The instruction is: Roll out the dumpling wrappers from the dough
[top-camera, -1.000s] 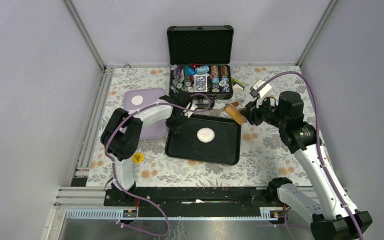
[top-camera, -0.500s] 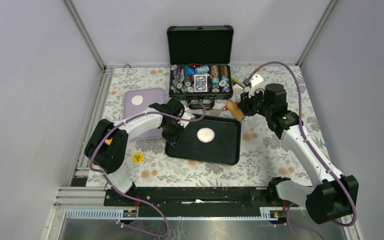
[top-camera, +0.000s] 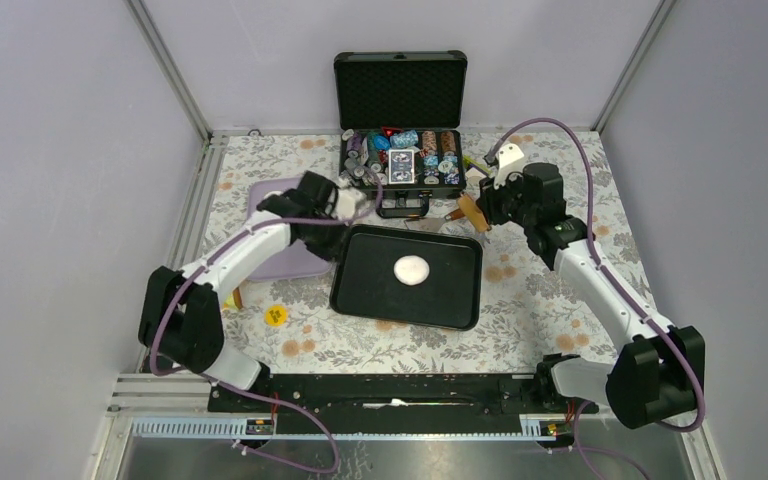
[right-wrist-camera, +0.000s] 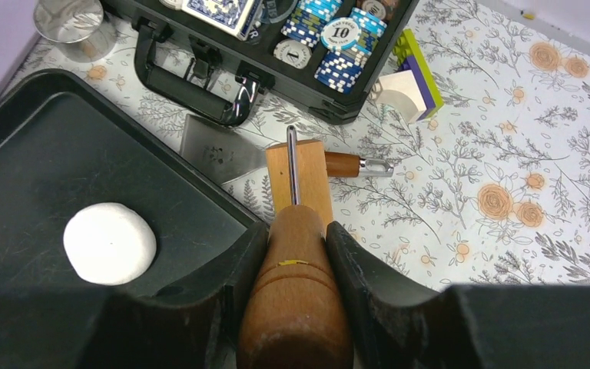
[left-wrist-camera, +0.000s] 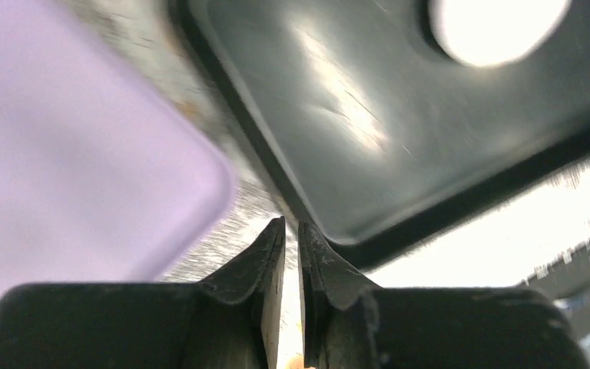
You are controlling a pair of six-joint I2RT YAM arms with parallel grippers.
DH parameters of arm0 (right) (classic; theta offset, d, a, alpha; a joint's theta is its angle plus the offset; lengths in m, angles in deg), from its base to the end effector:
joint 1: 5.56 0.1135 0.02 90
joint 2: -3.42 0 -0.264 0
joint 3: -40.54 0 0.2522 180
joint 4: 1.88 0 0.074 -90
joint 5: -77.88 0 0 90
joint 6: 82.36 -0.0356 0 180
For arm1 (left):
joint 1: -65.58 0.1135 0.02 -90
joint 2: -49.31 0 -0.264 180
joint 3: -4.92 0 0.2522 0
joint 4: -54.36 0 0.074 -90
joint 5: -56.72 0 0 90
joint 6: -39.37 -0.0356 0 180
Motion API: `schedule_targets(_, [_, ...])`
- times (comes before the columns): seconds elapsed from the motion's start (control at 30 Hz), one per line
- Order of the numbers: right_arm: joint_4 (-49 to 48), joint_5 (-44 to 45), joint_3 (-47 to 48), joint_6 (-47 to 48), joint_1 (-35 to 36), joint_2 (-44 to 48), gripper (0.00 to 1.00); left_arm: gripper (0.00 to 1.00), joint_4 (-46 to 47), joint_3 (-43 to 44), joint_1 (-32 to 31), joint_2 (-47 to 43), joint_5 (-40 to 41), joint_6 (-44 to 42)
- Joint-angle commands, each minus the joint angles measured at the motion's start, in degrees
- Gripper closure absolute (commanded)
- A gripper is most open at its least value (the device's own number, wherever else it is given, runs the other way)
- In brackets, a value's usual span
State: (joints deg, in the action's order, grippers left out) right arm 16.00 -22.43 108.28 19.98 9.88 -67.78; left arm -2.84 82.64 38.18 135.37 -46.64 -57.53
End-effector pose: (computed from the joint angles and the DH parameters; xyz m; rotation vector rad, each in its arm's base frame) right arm 0.2761 0.0829 0.3085 -0.5815 1.8537 0.2107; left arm 0.2593 -0.1437 0.2414 0.8721 2.5908 -0.4204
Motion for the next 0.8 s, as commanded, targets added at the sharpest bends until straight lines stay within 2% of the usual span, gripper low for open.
schedule_targets(0.0, [-4.5,-3.5,0.7,-1.1,0.5,4.1,1.00,0.82,5.5,6.6,5.7,4.9,6.2,2.8])
schedule_targets(0.2, [0.8,-7.5,1.5,-1.2,0.6,6.9,1.00,0.76,7.5,13.1,6.1,17.0,3.9,4.1])
schedule_targets(0.4, [6.1,-11.3,2.5,1.2,1.5,9.3,1.00,0.73,9.9,14.8,6.2,21.9,1.1,6.7])
schedule_targets(0.63, [11.5,-9.6,-0.1,9.5,11.3,9.9,1.00,0.73,11.2,13.6,6.1,24.0,3.1,10.1])
schedule_targets(0.7, [12.1,-10.2,0.2,10.1,12.7,8.8,1.00,0.78,10.8,13.7,6.1,24.8,5.7,11.8])
schedule_targets(0.77, [12.2,-11.0,1.5,9.7,13.4,7.5,1.00,0.88,10.4,13.6,6.1,25.5,8.4,13.3])
